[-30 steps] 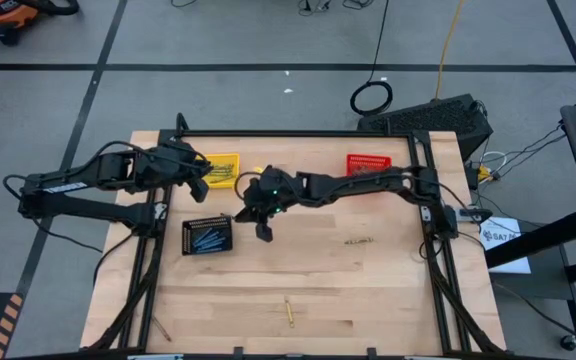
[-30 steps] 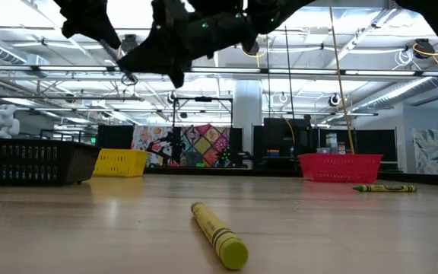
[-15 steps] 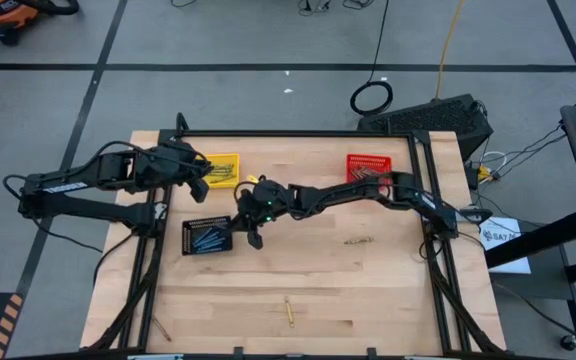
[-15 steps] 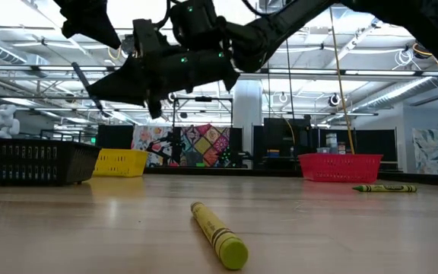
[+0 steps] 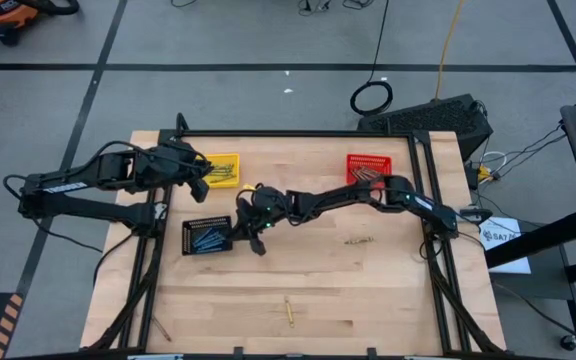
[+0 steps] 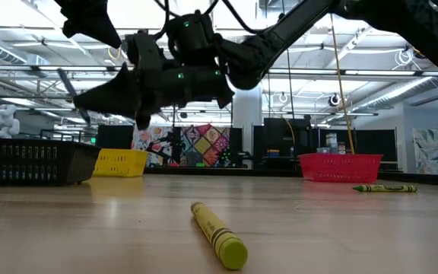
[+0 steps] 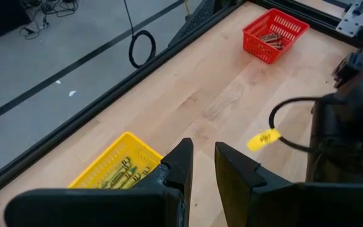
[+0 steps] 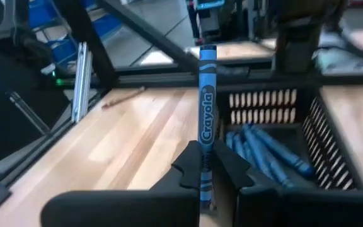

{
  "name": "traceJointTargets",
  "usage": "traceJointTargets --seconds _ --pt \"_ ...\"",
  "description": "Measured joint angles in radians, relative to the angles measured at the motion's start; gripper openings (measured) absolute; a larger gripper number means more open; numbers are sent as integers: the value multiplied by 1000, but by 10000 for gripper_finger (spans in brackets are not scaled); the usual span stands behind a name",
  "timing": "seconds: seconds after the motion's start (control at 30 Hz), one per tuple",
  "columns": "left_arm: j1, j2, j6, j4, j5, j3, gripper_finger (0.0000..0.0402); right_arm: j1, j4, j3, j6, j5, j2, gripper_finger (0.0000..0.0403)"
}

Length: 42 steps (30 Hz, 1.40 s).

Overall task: Sort crayons
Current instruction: Put the blue crayon into the black bin

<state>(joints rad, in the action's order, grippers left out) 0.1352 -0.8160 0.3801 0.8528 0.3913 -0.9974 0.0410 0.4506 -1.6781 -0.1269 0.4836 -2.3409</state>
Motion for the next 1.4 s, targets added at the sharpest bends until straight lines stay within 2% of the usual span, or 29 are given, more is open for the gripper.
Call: traceJointTargets --seconds 0.13,0.3,0.47,0.7,0.8,0.97,1.03,1.4 --pt "0 0 0 0 -1 0 64 -1 10 0 4 -45 0 0" --pt "0 0 2 -6 -3 0 64 4 47 0 -10 -45 1 0" --pt "0 -9 8 3 -81 0 64 2 46 0 -26 -35 1 0" --pt "0 -21 101 273 -117 0 64 3 26 0 -29 -7 18 0" --pt "0 -12 112 349 -191 0 64 3 16 0 -13 -6 25 0" --pt "-8 -4 113 376 -446 0 64 10 15 0 -18 -2 27 0" --pt "-22 -4 113 392 -507 0 64 18 8 0 -26 -2 27 0" --pt "-61 -14 146 384 -517 0 63 24 -9 0 -26 19 27 0"
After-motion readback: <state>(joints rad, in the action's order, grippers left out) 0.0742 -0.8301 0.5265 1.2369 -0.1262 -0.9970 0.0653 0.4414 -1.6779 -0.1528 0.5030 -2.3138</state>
